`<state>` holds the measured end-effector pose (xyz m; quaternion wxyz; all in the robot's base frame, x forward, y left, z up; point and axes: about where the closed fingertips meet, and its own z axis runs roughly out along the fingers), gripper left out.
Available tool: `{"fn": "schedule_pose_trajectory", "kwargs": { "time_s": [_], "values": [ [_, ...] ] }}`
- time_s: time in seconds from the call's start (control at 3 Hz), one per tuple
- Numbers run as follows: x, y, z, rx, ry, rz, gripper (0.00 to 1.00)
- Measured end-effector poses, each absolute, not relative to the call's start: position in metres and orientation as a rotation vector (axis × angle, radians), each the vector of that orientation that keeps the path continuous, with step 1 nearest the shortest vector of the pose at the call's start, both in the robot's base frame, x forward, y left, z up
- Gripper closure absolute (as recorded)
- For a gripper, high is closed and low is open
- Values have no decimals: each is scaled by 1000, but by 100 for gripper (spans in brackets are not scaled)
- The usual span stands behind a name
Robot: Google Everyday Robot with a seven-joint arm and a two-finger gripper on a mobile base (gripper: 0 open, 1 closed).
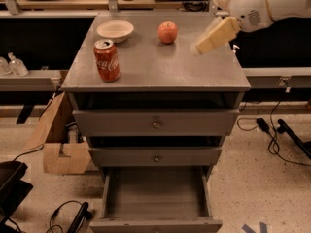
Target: Place coke can into bottom drawer
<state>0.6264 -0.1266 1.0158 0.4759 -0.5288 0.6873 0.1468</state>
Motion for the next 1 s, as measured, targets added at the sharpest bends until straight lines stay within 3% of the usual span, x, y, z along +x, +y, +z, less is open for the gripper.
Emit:
{"fn": "schedule_pose_trajectory", "kwargs": {
  "time_s": [0.33, 1.0],
  "values": [
    [661, -92, 1035, -1139, 1490, 489, 0],
    [664, -79, 1043, -1121, 1464, 506, 0]
  ]
}}
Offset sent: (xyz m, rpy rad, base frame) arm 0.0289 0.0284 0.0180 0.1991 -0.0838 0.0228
